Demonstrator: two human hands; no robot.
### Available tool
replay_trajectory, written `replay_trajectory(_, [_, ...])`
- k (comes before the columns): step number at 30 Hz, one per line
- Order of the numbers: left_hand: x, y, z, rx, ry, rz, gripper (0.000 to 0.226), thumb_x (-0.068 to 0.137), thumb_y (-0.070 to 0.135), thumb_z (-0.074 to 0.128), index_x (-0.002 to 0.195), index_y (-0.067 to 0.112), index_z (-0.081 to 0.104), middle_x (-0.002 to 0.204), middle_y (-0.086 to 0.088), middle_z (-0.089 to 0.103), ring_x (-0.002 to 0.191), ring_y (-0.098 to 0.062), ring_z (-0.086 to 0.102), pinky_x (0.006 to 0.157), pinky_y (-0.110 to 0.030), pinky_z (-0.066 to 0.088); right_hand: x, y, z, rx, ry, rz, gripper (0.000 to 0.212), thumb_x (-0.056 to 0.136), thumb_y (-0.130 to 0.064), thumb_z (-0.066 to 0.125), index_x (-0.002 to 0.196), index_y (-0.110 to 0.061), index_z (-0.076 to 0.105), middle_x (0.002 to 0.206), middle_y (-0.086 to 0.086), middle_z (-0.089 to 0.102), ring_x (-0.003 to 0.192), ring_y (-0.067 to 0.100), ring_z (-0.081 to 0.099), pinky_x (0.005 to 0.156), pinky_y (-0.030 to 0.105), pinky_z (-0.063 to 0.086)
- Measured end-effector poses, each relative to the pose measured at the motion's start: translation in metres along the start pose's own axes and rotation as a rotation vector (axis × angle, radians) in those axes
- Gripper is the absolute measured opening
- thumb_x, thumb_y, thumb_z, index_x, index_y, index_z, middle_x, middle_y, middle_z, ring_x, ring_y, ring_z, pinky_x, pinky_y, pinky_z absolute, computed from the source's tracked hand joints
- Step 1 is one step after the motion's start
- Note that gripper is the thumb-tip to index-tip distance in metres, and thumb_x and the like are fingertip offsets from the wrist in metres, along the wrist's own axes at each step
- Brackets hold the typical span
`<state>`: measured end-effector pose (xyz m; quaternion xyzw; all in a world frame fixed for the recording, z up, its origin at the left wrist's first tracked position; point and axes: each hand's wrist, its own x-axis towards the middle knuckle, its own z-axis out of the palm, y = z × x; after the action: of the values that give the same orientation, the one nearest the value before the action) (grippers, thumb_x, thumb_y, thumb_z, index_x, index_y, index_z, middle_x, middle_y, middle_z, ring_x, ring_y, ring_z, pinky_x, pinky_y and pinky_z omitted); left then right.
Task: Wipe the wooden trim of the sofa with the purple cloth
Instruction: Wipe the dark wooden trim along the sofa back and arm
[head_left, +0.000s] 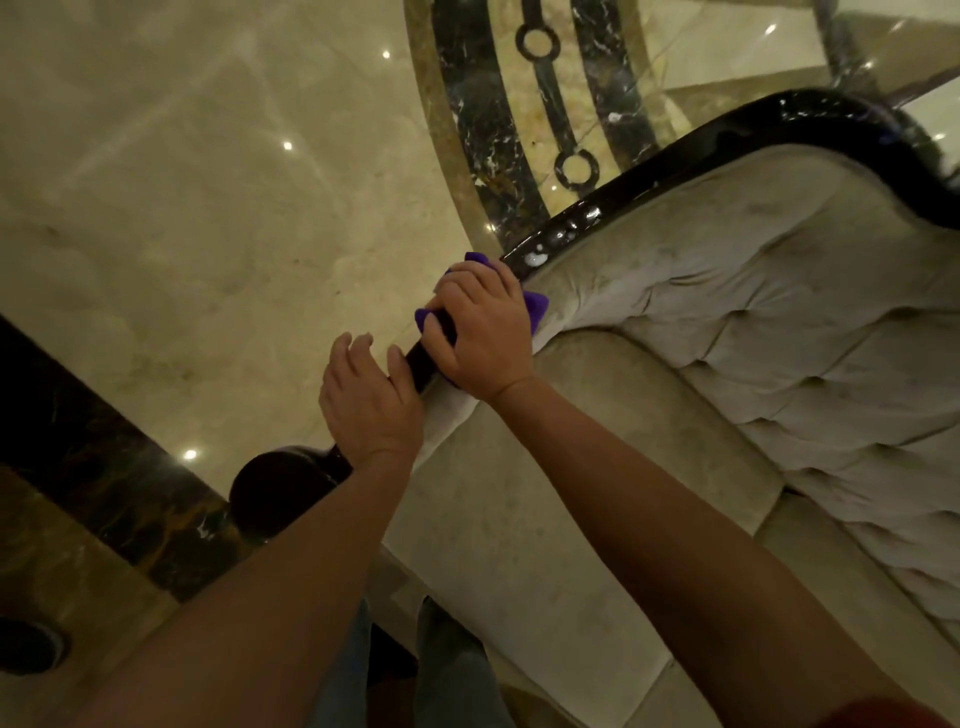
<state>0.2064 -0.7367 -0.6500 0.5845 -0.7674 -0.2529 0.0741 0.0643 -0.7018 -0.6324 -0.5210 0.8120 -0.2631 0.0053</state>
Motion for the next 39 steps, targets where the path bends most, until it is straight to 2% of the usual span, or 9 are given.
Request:
replay_trajectory(5, [0.000, 0.004, 0.002, 0.012, 0.019, -0.024, 0.054, 0.103, 0.041, 0.029, 0.125, 0.004, 0.062, 0.131, -0.016, 0.063, 0.112, -0.038, 0.061, 0.094, -0.051, 0.047, 0.021, 0.027, -0.007, 0.001, 0.014, 0.022, 0.011, 0.087, -0.020, 0.068, 0.084, -0.009, 0.070, 0.090, 0.008, 0.071, 0.097, 0.029, 0.066, 0.113, 0.049, 0.041])
replay_trajectory(10, [0.000, 0.005, 0.006, 0.031, 0.034, -0.045, 0.056, 0.102, 0.042, 0.026, 0.119, 0.005, 0.064, 0.121, -0.017, 0.065, 0.103, -0.039, 0.062, 0.085, -0.049, 0.047, 0.041, 0.048, -0.014, -0.063, -0.041, -0.051, 0.012, 0.084, -0.019, 0.069, 0.079, -0.008, 0.069, 0.080, 0.010, 0.069, 0.084, 0.031, 0.064, 0.097, 0.044, 0.047])
replay_trajectory(22, [0.002, 0.002, 0.011, -0.002, 0.058, -0.025, 0.050, 0.103, 0.040, 0.030, 0.111, 0.005, 0.065, 0.112, -0.017, 0.066, 0.093, -0.039, 0.062, 0.076, -0.046, 0.044, 0.052, 0.061, -0.018, -0.122, -0.022, 0.012, 0.016, 0.084, -0.021, 0.067, 0.077, -0.008, 0.073, 0.076, 0.009, 0.069, 0.080, 0.030, 0.063, 0.092, 0.044, 0.048])
replay_trajectory(27, [0.001, -0.006, 0.010, -0.054, 0.046, 0.024, 0.049, 0.103, 0.041, 0.030, 0.111, 0.006, 0.064, 0.111, -0.014, 0.065, 0.086, -0.033, 0.062, 0.068, -0.037, 0.037, 0.059, 0.073, -0.027, -0.212, -0.118, -0.007, 0.033, 0.091, -0.030, 0.049, 0.084, -0.008, 0.073, 0.084, 0.011, 0.070, 0.086, 0.031, 0.063, 0.095, 0.044, 0.045])
replay_trajectory(30, [0.002, -0.006, 0.006, -0.092, -0.009, 0.032, 0.056, 0.103, 0.046, 0.028, 0.127, 0.008, 0.061, 0.140, -0.013, 0.056, 0.107, -0.035, 0.064, 0.075, -0.041, 0.047, 0.064, 0.077, -0.031, -0.252, -0.173, 0.029, 0.039, 0.093, -0.032, 0.043, 0.088, -0.008, 0.073, 0.088, 0.012, 0.070, 0.093, 0.033, 0.063, 0.098, 0.044, 0.043])
replay_trajectory(32, [0.002, -0.007, -0.003, -0.092, -0.108, 0.097, 0.065, 0.102, 0.052, 0.028, 0.147, 0.010, 0.050, 0.164, -0.015, 0.034, 0.135, -0.037, 0.051, 0.098, -0.051, 0.049, 0.066, 0.077, -0.033, -0.275, -0.193, 0.064, 0.042, 0.094, -0.033, 0.040, 0.090, -0.008, 0.073, 0.091, 0.011, 0.071, 0.097, 0.033, 0.063, 0.100, 0.045, 0.042])
replay_trajectory(34, [0.004, -0.007, -0.013, -0.042, -0.159, 0.280, 0.070, 0.103, 0.054, 0.033, 0.156, 0.009, 0.040, 0.171, -0.019, 0.020, 0.150, -0.039, 0.036, 0.114, -0.059, 0.038, 0.066, 0.078, -0.033, -0.280, -0.209, 0.075, 0.044, 0.094, -0.034, 0.037, 0.092, -0.009, 0.073, 0.094, 0.011, 0.071, 0.100, 0.032, 0.062, 0.103, 0.045, 0.041])
replay_trajectory(36, [0.016, 0.009, -0.016, -0.014, -0.148, 0.407, 0.070, 0.103, 0.053, 0.039, 0.157, 0.009, 0.037, 0.171, -0.020, 0.018, 0.153, -0.039, 0.031, 0.116, -0.064, 0.032, 0.067, 0.076, -0.032, -0.290, -0.245, 0.059, 0.045, 0.096, -0.034, 0.036, 0.097, -0.011, 0.074, 0.099, 0.010, 0.072, 0.105, 0.031, 0.062, 0.107, 0.045, 0.039])
replay_trajectory(39, [0.040, 0.061, -0.004, 0.014, -0.168, 0.476, 0.073, 0.101, 0.056, 0.037, 0.160, 0.012, 0.031, 0.172, -0.016, 0.016, 0.158, -0.036, 0.020, 0.121, -0.064, 0.024, 0.069, 0.078, -0.036, -0.306, -0.331, 0.004, 0.043, 0.099, -0.034, 0.036, 0.106, -0.014, 0.074, 0.109, 0.007, 0.072, 0.113, 0.028, 0.061, 0.111, 0.045, 0.036])
